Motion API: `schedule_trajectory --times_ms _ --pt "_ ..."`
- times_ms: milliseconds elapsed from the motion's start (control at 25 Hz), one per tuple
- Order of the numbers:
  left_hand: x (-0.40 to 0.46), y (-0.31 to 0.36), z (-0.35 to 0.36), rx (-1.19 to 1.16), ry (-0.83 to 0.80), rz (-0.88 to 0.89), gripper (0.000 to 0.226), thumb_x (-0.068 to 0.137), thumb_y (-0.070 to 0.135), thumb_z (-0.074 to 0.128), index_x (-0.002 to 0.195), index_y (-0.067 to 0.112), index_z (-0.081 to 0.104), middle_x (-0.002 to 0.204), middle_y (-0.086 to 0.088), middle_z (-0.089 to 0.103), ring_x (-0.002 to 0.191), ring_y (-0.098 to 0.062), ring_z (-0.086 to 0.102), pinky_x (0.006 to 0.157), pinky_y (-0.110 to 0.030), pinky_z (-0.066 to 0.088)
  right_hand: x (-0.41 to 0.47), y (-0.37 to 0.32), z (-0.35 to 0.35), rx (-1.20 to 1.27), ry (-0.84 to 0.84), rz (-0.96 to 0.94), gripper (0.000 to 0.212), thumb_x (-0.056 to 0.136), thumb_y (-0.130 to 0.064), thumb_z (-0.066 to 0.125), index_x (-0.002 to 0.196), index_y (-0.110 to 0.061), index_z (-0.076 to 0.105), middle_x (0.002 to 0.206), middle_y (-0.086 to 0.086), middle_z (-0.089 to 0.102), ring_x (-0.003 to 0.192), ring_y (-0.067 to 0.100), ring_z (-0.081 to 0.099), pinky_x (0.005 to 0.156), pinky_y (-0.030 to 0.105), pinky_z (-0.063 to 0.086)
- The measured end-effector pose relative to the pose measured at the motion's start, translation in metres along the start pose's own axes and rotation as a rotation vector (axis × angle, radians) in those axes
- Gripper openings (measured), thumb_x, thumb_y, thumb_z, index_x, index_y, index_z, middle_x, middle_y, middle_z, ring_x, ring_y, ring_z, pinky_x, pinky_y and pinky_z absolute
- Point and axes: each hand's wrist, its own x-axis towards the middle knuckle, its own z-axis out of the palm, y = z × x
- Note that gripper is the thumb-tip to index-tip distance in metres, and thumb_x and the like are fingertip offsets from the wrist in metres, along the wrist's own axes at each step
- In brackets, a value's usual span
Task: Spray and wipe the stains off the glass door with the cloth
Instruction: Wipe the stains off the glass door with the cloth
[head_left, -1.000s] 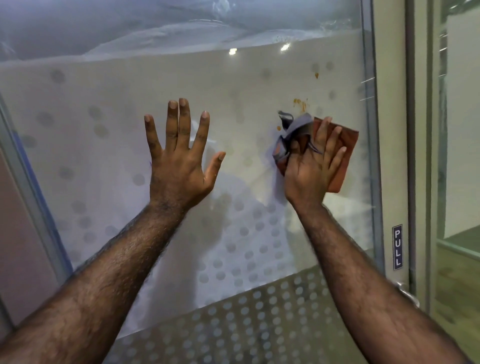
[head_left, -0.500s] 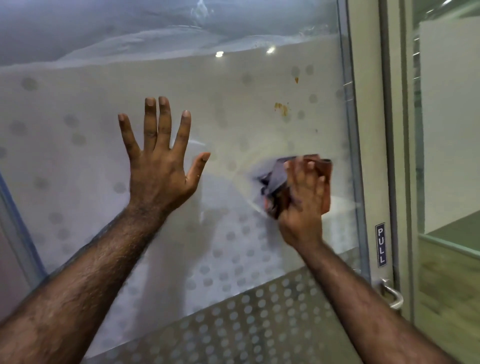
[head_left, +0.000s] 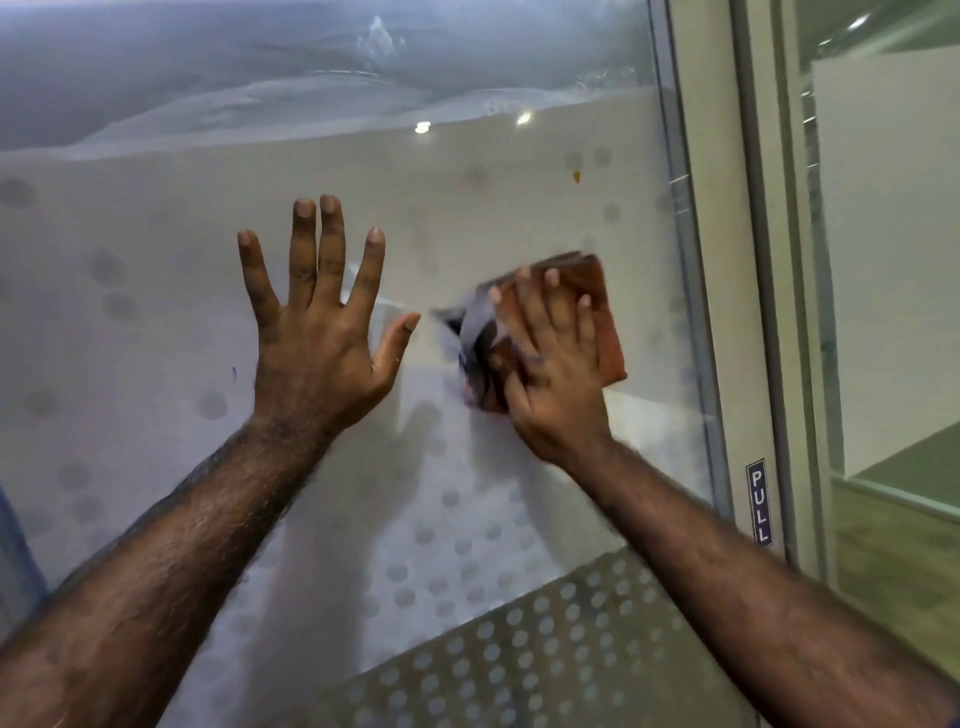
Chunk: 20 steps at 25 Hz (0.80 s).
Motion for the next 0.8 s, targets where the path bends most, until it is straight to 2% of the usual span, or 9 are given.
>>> schedule_trajectory --times_ms 80,120,200,280,320,440,520,640,800 --pt "-0.001 0.000 -0.001 0.001 0.004 -0.002 0.083 0.106 0.071 0.017 0.172 0.022 0.005 0.178 -0.019 -0.010 0.166 -0.039 -0.009 0.126 -0.075 -0.001 -0.034 0.014 -0.004 -0.017 -0.057 -0.085 0.064 0.112 -0.031 0.045 0.171 -0.022 0.024 0.180 0.013 0.025 0.169 0.039 0.014 0.131 0.072 0.015" --pt "-0.001 0.000 -0.001 -0.001 0.005 -0.004 0.083 0.106 0.071 0.017 0.172 0.022 0.005 0.178 -0.019 -0.010 0.166 -0.039 -0.009 0.126 -0.075 0.000 -0.041 0.025 -0.006 -0.030 -0.036 -0.066 0.061 0.115 -0.037 0.040 0.171 -0.019 0.023 0.179 0.016 0.027 0.168 0.041 0.017 0.129 0.074 0.018" --pt "-0.002 0.001 0.000 -0.012 0.008 -0.008 0.083 0.106 0.072 0.016 0.172 0.022 0.005 0.178 -0.019 -0.010 0.166 -0.038 -0.009 0.126 -0.075 -0.001 -0.030 0.046 -0.010 -0.075 0.046 0.064 0.072 0.116 -0.052 0.038 0.171 -0.011 0.019 0.178 0.019 0.026 0.166 0.045 0.020 0.131 0.072 0.016" --pt "-0.002 0.001 0.001 -0.013 0.014 -0.013 0.084 0.105 0.072 0.015 0.172 0.022 0.005 0.178 -0.019 -0.011 0.166 -0.038 -0.010 0.126 -0.074 -0.001 0.006 0.061 -0.012 -0.042 0.099 0.239 0.078 0.112 -0.040 0.053 0.173 -0.010 0.014 0.181 0.016 0.019 0.169 0.040 0.014 0.135 0.065 0.007" --pt "-0.002 0.002 0.001 -0.011 0.016 -0.014 0.084 0.105 0.073 0.015 0.172 0.022 0.004 0.178 -0.019 -0.011 0.166 -0.038 -0.010 0.127 -0.074 -0.001 0.029 0.066 -0.013 -0.011 0.126 0.325 0.077 0.111 -0.034 0.052 0.173 -0.010 0.013 0.182 0.014 0.016 0.170 0.036 0.011 0.136 0.064 0.005" --pt "-0.001 0.002 0.001 -0.012 0.010 -0.014 0.086 0.104 0.074 0.013 0.172 0.022 0.004 0.178 -0.019 -0.011 0.166 -0.038 -0.010 0.127 -0.074 -0.001 0.091 0.068 -0.013 0.032 0.199 0.482 0.074 0.111 -0.046 0.030 0.173 -0.010 0.014 0.183 0.010 0.015 0.171 0.032 0.007 0.137 0.060 0.000" --pt "0.000 0.001 0.000 -0.009 0.002 -0.011 0.086 0.104 0.075 0.013 0.172 0.022 0.005 0.178 -0.019 -0.010 0.166 -0.038 -0.009 0.127 -0.073 -0.001 0.114 0.056 -0.010 0.042 0.203 0.464 0.075 0.111 -0.051 0.025 0.173 -0.011 0.014 0.183 0.009 0.015 0.171 0.032 0.007 0.137 0.057 -0.002" --pt "0.000 0.001 -0.001 -0.028 0.009 -0.020 0.084 0.105 0.073 0.014 0.172 0.022 0.009 0.179 -0.019 -0.007 0.166 -0.038 -0.007 0.128 -0.073 -0.001 0.121 0.031 -0.006 0.065 0.168 0.339 0.070 0.114 -0.046 0.032 0.174 -0.013 0.015 0.183 0.008 0.016 0.171 0.030 0.008 0.137 0.055 -0.004" --pt "-0.007 -0.006 -0.007 -0.039 0.033 -0.083 0.079 0.108 0.069 0.019 0.171 0.022 0.016 0.179 -0.019 -0.003 0.167 -0.038 -0.004 0.127 -0.075 0.000 0.110 -0.007 0.000 0.055 0.116 0.167 0.066 0.114 -0.044 0.036 0.173 -0.016 0.023 0.182 0.008 0.021 0.170 0.032 0.012 0.137 0.058 0.000"
